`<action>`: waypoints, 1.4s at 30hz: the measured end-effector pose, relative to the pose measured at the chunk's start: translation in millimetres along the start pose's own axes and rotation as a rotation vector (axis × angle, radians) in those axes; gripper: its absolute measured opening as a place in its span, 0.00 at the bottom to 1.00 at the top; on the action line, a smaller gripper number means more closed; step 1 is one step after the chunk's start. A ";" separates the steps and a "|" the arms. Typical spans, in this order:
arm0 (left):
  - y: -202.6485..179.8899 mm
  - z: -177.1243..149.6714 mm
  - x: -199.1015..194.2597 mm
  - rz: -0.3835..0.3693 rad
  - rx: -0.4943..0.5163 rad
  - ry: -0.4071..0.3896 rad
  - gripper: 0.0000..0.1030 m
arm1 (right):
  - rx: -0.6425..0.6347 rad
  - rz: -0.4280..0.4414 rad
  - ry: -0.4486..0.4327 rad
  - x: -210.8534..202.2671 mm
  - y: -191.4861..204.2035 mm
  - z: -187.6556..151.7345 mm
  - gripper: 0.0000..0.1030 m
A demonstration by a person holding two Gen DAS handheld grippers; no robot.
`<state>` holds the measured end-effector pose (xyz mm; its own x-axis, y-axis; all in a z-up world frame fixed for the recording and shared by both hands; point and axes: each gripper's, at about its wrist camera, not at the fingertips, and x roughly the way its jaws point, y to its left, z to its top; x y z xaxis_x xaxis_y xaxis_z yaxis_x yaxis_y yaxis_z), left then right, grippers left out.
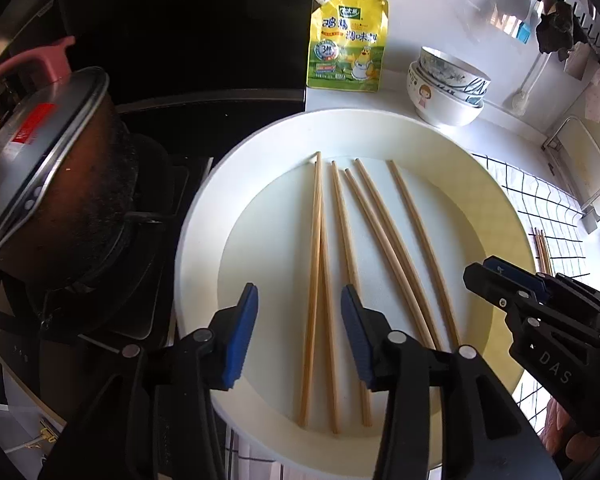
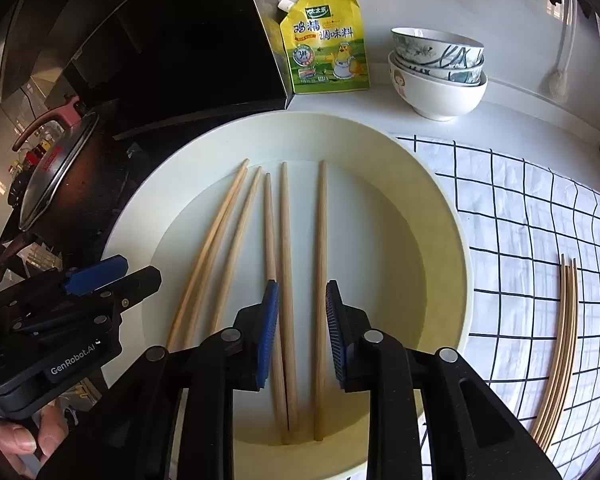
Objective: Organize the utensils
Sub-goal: 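Lower the chopstick into the basin and open the left gripper while the right gripper releases its own, then withdraw both open grippers from the basin back over the chopstick row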
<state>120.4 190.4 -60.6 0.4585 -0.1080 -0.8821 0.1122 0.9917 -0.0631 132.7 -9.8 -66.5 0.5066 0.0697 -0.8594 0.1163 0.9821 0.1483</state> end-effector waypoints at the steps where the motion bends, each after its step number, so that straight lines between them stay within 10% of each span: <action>1: 0.6 -0.9 -2.9 0.001 -0.002 -0.005 0.45 | -0.002 0.001 -0.003 -2.1 0.7 -0.6 0.24; 21: -24.1 -13.4 -47.7 0.022 -0.034 -0.079 0.52 | -0.040 0.013 -0.066 -56.3 -14.8 -11.4 0.38; 42: -131.9 -15.1 -43.2 -0.046 0.034 -0.068 0.57 | 0.071 -0.074 -0.075 -101.9 -135.6 -42.4 0.40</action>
<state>72.5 65.3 -21.3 0.5112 -0.1589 -0.8446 0.1636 0.9828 -0.0859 29.1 -142.7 -19.7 0.5566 -0.0182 -0.8306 0.2142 0.9691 0.1224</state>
